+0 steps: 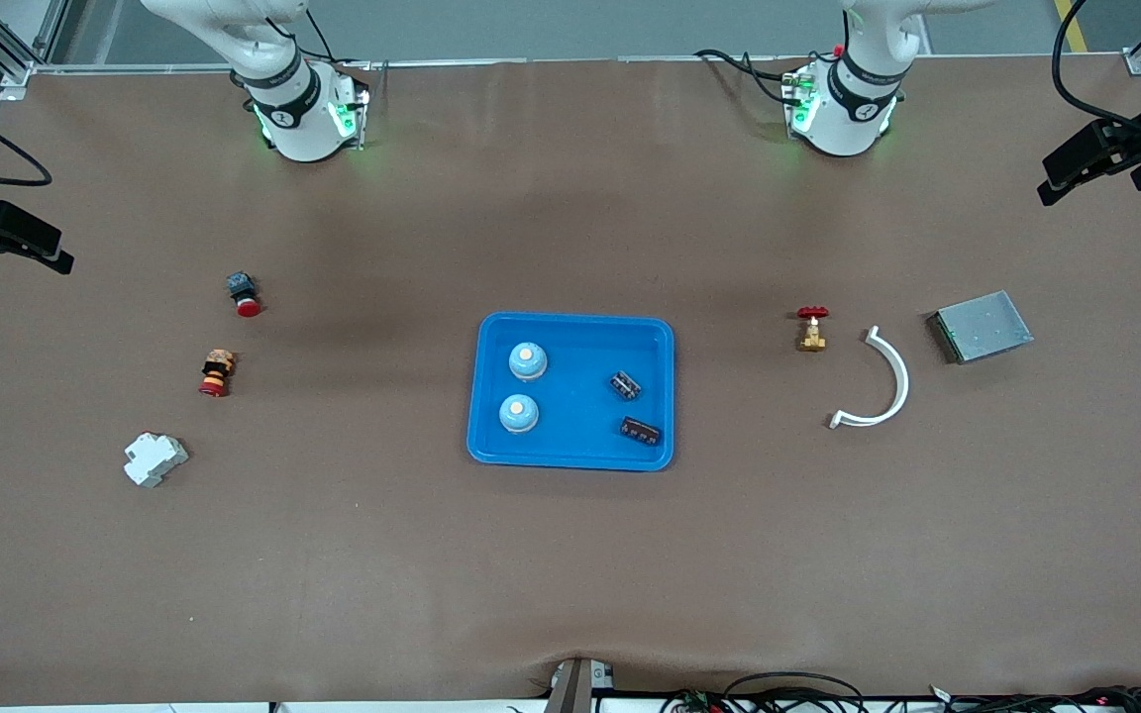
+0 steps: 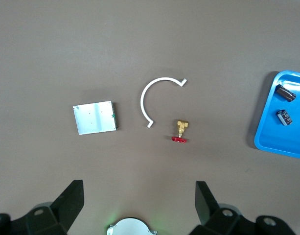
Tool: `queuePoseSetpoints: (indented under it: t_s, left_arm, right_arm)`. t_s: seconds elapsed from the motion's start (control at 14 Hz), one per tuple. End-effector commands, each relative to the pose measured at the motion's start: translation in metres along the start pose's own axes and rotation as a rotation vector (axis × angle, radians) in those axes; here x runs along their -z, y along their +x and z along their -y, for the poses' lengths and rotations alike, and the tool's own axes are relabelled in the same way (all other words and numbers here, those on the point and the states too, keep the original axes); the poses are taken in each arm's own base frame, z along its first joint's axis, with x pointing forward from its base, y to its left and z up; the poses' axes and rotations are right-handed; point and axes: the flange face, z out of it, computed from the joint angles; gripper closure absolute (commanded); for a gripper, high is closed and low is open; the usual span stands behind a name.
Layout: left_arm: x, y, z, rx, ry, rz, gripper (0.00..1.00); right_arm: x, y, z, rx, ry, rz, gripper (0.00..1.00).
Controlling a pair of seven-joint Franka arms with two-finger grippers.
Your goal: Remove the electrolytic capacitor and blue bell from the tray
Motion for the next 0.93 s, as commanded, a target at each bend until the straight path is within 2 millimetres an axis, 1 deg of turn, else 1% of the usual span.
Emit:
queuePoseSetpoints:
  t_s: [0.0,0.5,0.79,0.86]
  left_arm:
    - [0.005,-0.001,-0.001,0.003,-0.002,-0.013,0.0]
    - [0.003,0.004,0.001,0.008,-0.001,-0.008,0.0]
    - [0.003,0.004,0.001,-0.011,-0.002,-0.01,0.0]
    - [0.002,0.004,0.0,-0.012,0.0,-0.007,0.0]
  right_arm:
    - [0.014,0.001,0.005,-0.029,-0.001,-0.011,0.0]
    - [0.012,0.0,0.004,-0.031,0.001,0.0,0.0]
    - [0.002,-0.003,0.004,-0.021,0.001,0.063,0.0]
    - [0.002,-0.003,0.003,-0.022,0.0,0.063,0.0]
